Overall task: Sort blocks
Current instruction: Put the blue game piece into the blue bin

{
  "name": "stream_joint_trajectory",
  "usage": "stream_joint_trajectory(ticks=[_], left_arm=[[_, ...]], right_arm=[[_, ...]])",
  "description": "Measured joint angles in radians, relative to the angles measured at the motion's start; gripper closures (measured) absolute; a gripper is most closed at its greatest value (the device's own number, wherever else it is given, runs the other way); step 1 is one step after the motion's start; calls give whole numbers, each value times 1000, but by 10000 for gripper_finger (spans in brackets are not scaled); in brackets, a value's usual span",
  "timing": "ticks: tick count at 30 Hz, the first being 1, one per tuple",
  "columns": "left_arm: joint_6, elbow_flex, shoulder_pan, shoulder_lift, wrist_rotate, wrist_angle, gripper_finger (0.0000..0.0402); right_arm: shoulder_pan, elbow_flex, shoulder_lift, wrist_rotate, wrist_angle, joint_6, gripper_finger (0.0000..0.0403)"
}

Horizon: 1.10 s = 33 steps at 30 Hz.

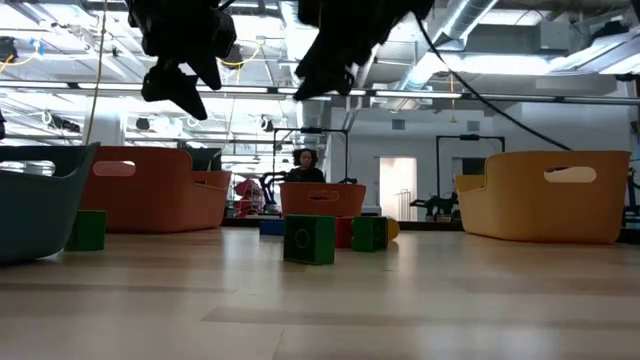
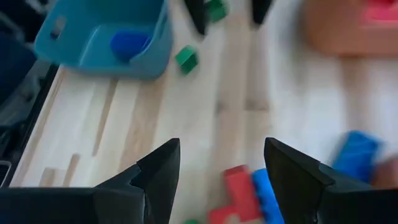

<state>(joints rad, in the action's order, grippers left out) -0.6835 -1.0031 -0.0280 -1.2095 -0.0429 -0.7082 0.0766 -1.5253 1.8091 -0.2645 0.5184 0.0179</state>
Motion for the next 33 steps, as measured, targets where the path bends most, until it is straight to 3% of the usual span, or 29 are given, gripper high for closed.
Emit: stream_joint_trajectory(ticks=[7,19,33], left_arm=[[-46,0,30,8,0,-9,150],[-83,0,32,31,0,-23,150],[-90,0,34,33,-4,-51,150]], right_arm=[[-19,91,45,66,-55,-5,171],[-10,77,193,119,3,71,190],[-24,75,188,135,-3,106,201]])
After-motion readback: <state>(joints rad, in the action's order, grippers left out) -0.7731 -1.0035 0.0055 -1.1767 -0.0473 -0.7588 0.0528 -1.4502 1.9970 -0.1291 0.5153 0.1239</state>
